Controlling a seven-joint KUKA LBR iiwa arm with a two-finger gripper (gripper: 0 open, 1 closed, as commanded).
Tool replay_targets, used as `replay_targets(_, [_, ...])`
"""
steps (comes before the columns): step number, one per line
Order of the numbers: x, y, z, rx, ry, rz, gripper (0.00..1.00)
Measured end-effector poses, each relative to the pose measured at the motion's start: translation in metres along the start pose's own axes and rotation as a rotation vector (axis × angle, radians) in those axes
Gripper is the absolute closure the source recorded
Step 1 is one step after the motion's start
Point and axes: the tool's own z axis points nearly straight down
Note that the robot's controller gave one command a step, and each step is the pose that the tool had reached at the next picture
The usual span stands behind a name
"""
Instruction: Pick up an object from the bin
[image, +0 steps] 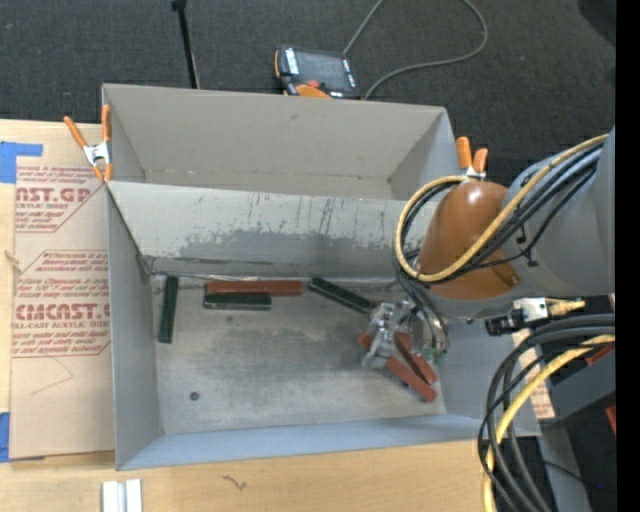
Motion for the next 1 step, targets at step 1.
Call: replay_targets(1, [-0.0228,0.0005,-0.0431,-0.001,-0.004,0.005,1.00])
